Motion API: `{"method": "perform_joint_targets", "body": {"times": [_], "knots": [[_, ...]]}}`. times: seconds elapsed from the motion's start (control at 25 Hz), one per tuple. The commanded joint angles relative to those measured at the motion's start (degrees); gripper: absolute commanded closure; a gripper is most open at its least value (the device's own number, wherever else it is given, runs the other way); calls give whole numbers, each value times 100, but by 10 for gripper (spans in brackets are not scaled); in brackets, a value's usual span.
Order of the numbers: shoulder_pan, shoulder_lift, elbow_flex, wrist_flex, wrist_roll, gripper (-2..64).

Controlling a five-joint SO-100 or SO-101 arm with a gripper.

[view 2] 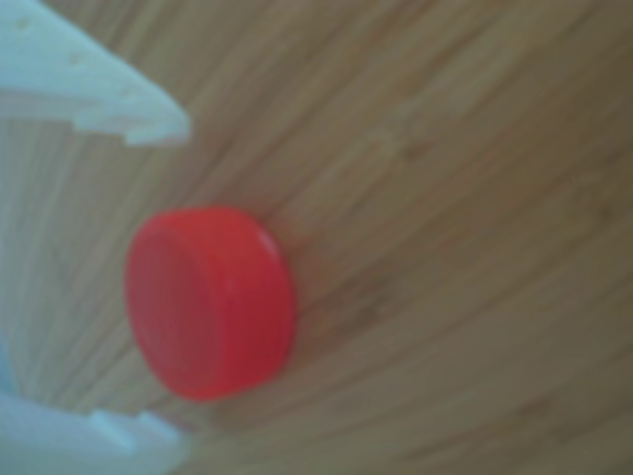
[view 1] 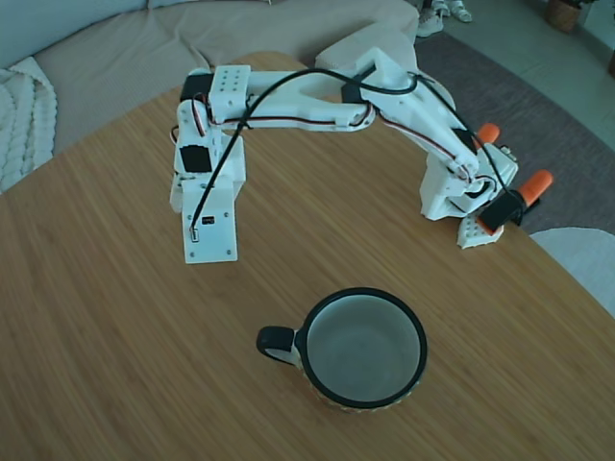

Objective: Grasp a red cap and put it in the cup.

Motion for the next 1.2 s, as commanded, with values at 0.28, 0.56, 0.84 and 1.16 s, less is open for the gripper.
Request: {"method": "perform_joint_targets", "body": {"times": [0.28, 0.56, 0.84, 1.16], "knots": [[-62, 185, -325, -26, -26, 347], [-202, 193, -325, -26, -26, 486], [-229, 202, -325, -26, -26, 485], [-237, 721, -272, 35, 9, 486]]}}
